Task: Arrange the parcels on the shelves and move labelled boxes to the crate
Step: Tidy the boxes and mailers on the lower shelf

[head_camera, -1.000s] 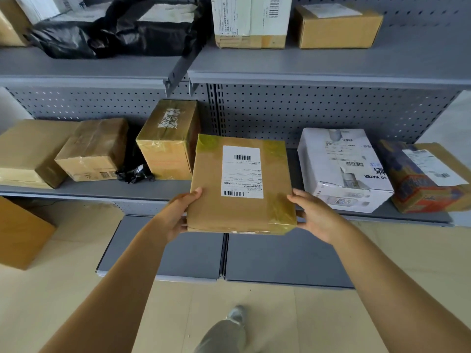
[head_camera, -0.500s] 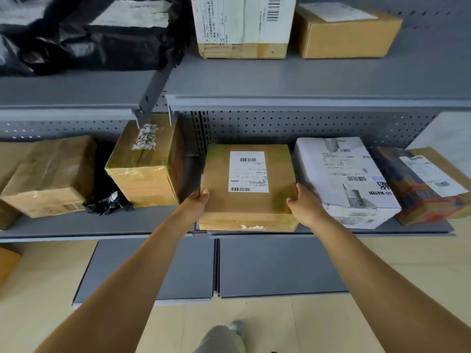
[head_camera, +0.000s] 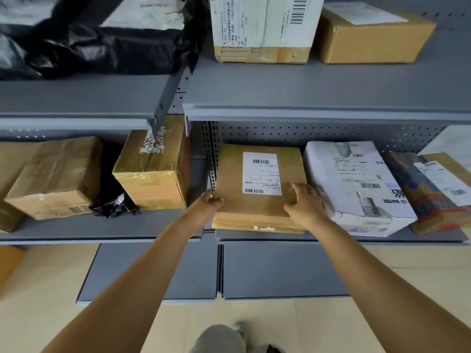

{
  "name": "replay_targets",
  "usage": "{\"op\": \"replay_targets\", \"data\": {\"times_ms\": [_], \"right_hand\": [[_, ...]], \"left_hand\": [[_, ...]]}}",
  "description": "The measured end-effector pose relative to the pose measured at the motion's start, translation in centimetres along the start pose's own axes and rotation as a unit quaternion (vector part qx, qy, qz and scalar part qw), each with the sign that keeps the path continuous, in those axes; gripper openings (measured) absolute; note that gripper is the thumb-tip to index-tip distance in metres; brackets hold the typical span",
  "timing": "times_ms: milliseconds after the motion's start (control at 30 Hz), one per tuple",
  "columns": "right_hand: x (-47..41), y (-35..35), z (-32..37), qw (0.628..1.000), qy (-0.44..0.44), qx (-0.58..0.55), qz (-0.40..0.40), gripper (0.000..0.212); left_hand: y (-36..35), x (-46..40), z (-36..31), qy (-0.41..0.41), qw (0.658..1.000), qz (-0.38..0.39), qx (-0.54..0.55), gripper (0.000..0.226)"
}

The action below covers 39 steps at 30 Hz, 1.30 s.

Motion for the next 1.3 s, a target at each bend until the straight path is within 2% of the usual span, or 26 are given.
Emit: {"op": "replay_targets", "data": {"times_ms": [133,300,467,500,567,600,667,767,867,1033,1200,1300], "right_hand": [[1.8,-0.2,1.3,0.998,0.062,-0.017,0.016,0.066],[3.5,-0.5,4.4,0.991,0.107,-0.078,0.035,0.058],[5.6,-1.8,8.0,0.979,0.148,-0.123,0.067,0.054],[6.0,-2.2,8.9,0.977,0.153,-0.13,0.075,0.055],[6.5,-2.9,11.0,0.973,0.16,-0.139,0.085,0.056],[6.8,-3.1,12.2,0.973,0.164,-0.14,0.087,0.058],[7.3,-3.9,14.9,0.97,0.171,-0.144,0.094,0.062],[7.8,-5.2,19.1,0.965,0.163,-0.183,0.097,0.072],[8.1,-6.7,23.2,0.967,0.146,-0.188,0.091,0.081],[8.0,-8.5,27.8,0.985,0.086,-0.129,0.077,0.097],[9.0,-9.9,29.8,0.999,0.009,-0.038,0.007,0.124],[9.0,-10.2,29.7,1.0,-0.013,-0.013,-0.025,0.129]], "left_hand": [[1.3,2.3,-0.5,0.0,0.999,-0.043,0.019,0.06],[6.5,6.0,0.4,0.022,0.988,-0.119,0.092,0.033],[13.3,9.2,1.5,0.002,0.959,-0.242,0.145,0.02],[14.4,9.1,1.8,0.011,0.952,-0.261,0.162,0.02],[16.8,8.3,2.7,0.012,0.937,-0.304,0.169,0.038],[17.7,8.3,2.5,0.001,0.932,-0.328,0.156,0.037],[18.8,9.1,1.4,-0.009,0.931,-0.343,0.12,0.016],[20.0,8.0,0.3,-0.026,0.945,-0.316,0.078,0.021],[20.1,5.1,0.7,-0.03,0.969,-0.213,0.122,0.03],[20.8,4.1,1.7,-0.037,0.969,-0.121,0.21,0.033],[21.5,3.3,2.3,-0.039,0.97,-0.062,0.232,0.047],[21.8,3.6,3.0,-0.052,0.974,-0.014,0.221,0.055]]}}
Point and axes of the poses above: each hand's wrist, its own x-axis away from the middle knuckle, its own y-axis out of the back of the hand, z = x × y, the point moved 5 cm from there along -x, towards the middle knuckle, and after that the axes turned 11 degrees about -y, right-handed, at the moved point
